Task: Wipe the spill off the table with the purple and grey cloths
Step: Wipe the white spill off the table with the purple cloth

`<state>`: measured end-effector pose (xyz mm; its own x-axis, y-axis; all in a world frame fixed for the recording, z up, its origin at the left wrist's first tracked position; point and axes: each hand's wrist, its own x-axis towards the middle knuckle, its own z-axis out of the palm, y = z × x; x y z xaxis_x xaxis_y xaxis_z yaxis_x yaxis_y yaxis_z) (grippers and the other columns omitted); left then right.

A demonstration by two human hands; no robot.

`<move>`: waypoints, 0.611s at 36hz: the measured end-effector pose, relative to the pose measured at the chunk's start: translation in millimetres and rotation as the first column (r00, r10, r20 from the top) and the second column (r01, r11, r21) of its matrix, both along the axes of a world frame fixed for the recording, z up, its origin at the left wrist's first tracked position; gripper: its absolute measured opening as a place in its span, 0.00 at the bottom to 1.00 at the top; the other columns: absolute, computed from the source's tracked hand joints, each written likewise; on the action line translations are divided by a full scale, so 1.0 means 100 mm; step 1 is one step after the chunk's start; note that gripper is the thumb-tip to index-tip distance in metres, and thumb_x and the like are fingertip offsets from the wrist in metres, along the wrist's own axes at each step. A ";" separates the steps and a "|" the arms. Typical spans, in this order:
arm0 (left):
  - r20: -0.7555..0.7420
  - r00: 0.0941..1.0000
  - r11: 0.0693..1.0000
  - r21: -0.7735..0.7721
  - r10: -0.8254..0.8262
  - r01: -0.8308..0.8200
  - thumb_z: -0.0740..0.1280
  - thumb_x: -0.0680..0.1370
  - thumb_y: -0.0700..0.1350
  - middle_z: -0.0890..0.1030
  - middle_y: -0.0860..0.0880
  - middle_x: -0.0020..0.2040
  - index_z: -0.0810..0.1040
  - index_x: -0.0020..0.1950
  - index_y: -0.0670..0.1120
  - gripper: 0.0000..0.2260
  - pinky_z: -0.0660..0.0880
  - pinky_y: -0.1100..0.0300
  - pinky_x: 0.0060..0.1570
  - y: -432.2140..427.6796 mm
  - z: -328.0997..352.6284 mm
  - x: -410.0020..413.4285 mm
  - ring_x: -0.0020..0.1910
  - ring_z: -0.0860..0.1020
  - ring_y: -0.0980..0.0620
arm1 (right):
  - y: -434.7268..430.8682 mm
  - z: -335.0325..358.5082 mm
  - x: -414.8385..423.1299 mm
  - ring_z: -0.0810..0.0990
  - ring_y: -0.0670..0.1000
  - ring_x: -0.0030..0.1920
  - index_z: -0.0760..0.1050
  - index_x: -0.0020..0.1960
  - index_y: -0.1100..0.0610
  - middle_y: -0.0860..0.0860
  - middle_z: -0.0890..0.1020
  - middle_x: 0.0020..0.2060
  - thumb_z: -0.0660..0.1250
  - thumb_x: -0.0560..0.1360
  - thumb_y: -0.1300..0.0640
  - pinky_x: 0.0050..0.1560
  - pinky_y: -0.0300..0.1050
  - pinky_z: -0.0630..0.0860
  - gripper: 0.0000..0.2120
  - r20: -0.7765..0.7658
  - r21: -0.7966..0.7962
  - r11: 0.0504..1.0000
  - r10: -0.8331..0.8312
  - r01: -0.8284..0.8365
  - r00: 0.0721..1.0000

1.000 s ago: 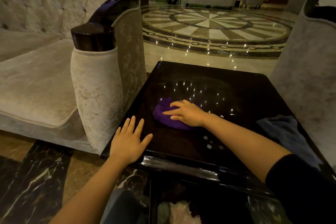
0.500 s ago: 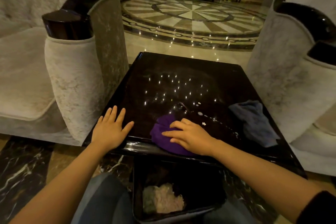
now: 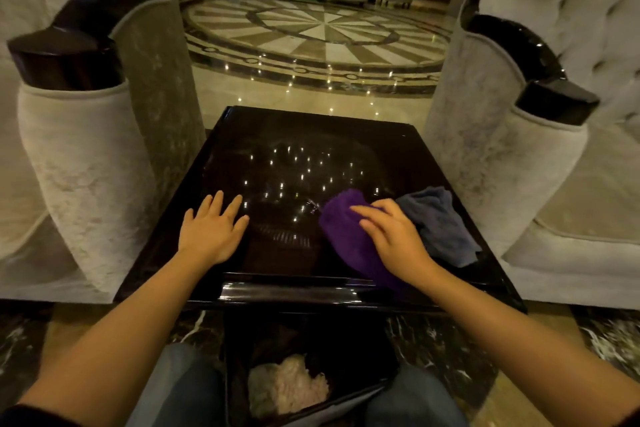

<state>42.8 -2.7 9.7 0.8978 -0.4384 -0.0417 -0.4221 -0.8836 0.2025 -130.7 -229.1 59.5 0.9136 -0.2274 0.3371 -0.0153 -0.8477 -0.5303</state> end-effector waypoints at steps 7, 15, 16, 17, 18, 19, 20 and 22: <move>-0.086 0.996 1.000 0.023 0.005 -0.004 0.46 0.79 0.56 0.47 0.45 0.77 0.46 0.74 0.53 0.24 0.46 0.44 0.72 0.02 -0.25 0.24 0.75 0.45 0.46 | -0.43 -0.15 0.05 0.68 0.61 0.63 0.64 0.68 0.60 0.64 0.69 0.63 0.56 0.78 0.57 0.61 0.50 0.66 0.19 -0.161 -0.041 0.916 -0.401 0.399 0.902; -0.064 0.998 1.000 0.003 0.029 -0.029 0.45 0.79 0.56 0.45 0.46 0.77 0.45 0.74 0.53 0.24 0.43 0.44 0.72 0.11 -0.26 0.42 0.75 0.42 0.46 | -0.35 -0.39 0.39 0.68 0.65 0.59 0.55 0.71 0.60 0.66 0.65 0.64 0.52 0.79 0.53 0.54 0.54 0.71 0.23 -0.343 -0.342 0.870 -0.469 0.356 0.814; -0.067 0.997 0.999 0.011 0.034 -0.033 0.45 0.79 0.56 0.45 0.46 0.77 0.44 0.74 0.53 0.24 0.43 0.44 0.72 0.10 -0.26 0.43 0.75 0.42 0.46 | -0.36 -0.38 0.42 0.69 0.65 0.59 0.56 0.71 0.60 0.66 0.65 0.63 0.52 0.79 0.53 0.53 0.54 0.72 0.22 -0.344 -0.361 0.864 -0.474 0.352 0.810; -0.067 0.997 1.000 0.009 0.027 -0.027 0.45 0.79 0.56 0.45 0.46 0.77 0.44 0.74 0.53 0.24 0.43 0.44 0.72 0.08 -0.25 0.45 0.75 0.42 0.46 | -0.36 -0.34 0.46 0.69 0.66 0.58 0.56 0.71 0.60 0.67 0.65 0.64 0.52 0.79 0.53 0.53 0.54 0.72 0.22 -0.353 -0.379 0.857 -0.483 0.350 0.801; -0.065 0.998 1.000 0.009 0.025 -0.024 0.45 0.79 0.56 0.44 0.46 0.77 0.44 0.74 0.53 0.24 0.43 0.44 0.72 0.09 -0.25 0.45 0.75 0.42 0.46 | -0.37 -0.33 0.49 0.70 0.66 0.58 0.57 0.70 0.60 0.67 0.65 0.64 0.51 0.79 0.53 0.53 0.54 0.73 0.22 -0.353 -0.384 0.855 -0.484 0.348 0.801; -0.062 0.998 1.000 0.014 0.025 -0.024 0.45 0.79 0.56 0.44 0.46 0.77 0.43 0.74 0.53 0.24 0.43 0.44 0.72 0.09 -0.24 0.44 0.75 0.42 0.46 | -0.38 -0.34 0.50 0.70 0.66 0.58 0.57 0.70 0.60 0.67 0.65 0.63 0.51 0.79 0.54 0.53 0.54 0.73 0.21 -0.362 -0.393 0.853 -0.488 0.344 0.795; -0.065 0.998 1.000 0.016 0.025 -0.024 0.45 0.79 0.56 0.44 0.46 0.77 0.43 0.74 0.53 0.24 0.43 0.44 0.72 0.08 -0.24 0.42 0.75 0.42 0.46 | -0.37 -0.34 0.51 0.71 0.66 0.57 0.58 0.70 0.60 0.67 0.65 0.63 0.51 0.79 0.54 0.53 0.54 0.73 0.21 -0.362 -0.391 0.852 -0.490 0.348 0.793; -0.064 0.998 1.000 0.016 0.026 -0.025 0.45 0.79 0.56 0.44 0.46 0.77 0.43 0.74 0.53 0.24 0.43 0.44 0.72 0.08 -0.24 0.39 0.75 0.42 0.46 | -0.36 -0.35 0.55 0.71 0.66 0.57 0.60 0.68 0.61 0.67 0.66 0.62 0.51 0.79 0.55 0.53 0.54 0.72 0.20 -0.355 -0.380 0.853 -0.491 0.357 0.796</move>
<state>81.7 5.2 -14.8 0.9040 -0.4143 -0.1059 -0.3860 -0.8971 0.2149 -75.4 -265.2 24.3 0.8107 -0.5833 0.0502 -0.5743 -0.8090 -0.1254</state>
